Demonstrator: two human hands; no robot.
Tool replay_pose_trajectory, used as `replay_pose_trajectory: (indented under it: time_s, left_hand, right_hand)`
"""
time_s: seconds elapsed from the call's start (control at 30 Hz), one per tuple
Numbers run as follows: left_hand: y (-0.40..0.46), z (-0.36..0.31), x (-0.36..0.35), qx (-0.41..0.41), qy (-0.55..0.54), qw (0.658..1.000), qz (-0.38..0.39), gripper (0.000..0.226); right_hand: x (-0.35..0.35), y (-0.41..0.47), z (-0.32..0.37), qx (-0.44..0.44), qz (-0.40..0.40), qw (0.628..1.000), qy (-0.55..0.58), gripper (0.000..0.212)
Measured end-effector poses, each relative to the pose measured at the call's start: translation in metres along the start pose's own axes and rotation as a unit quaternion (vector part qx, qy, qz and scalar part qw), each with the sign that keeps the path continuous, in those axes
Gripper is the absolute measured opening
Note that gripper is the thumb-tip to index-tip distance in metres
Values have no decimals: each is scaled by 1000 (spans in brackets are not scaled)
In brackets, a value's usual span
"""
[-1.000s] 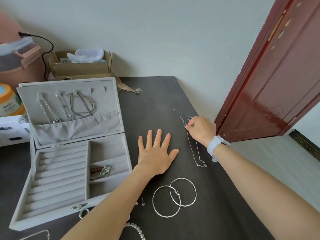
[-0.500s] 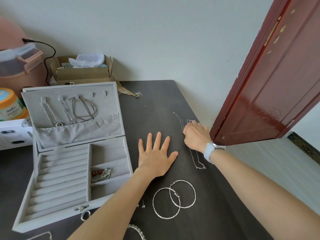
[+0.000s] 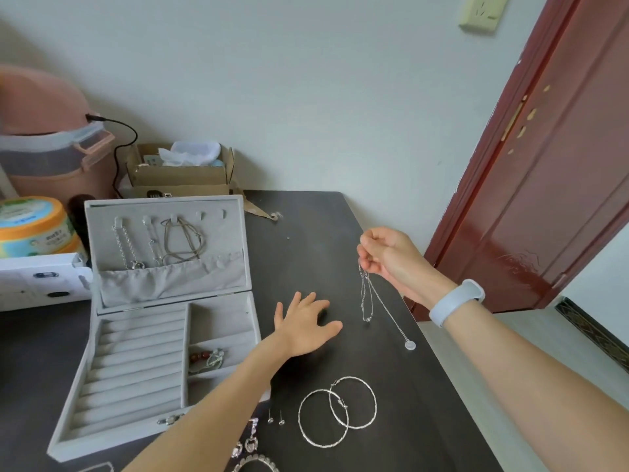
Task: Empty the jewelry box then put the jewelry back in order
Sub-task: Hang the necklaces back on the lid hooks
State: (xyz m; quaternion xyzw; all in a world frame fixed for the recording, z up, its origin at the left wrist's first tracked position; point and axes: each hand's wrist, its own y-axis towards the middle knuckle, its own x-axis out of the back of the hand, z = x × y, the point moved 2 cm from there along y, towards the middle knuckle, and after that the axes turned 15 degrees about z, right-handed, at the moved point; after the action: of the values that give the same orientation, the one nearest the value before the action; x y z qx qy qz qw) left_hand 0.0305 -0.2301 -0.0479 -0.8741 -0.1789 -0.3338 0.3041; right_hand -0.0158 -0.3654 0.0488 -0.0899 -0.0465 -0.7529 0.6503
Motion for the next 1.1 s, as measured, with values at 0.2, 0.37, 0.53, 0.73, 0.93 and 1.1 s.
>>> replay_pose_trajectory:
  time_s: [0.2,0.37,0.53,0.73,0.93,1.1]
  left_hand:
    - [-41,-6,23,-100,-230,951,-181,62]
    - [-71,23,57,-107,-256,919,-278,57]
    - [-94,73,94,27,-18,940,-339,42]
    - [-90,107,119,47,327,900,-286,48]
    - [-77,114,134,-14,448,825,-344,41]
    - [-78,122,134,-38,483,798,-359,31]
  right_hand:
    - [-43,3,64,82,43,995,-39,20]
    - [-85,24,99,127,63,985,-96,23]
    - [-121,52,122,145,57,980,-123,19]
    - [-144,78,136,167,33,977,-127,18]
    - [-148,101,125,157,26,976,-147,18]
    - [-149,110,116,149,32,974,-171,18]
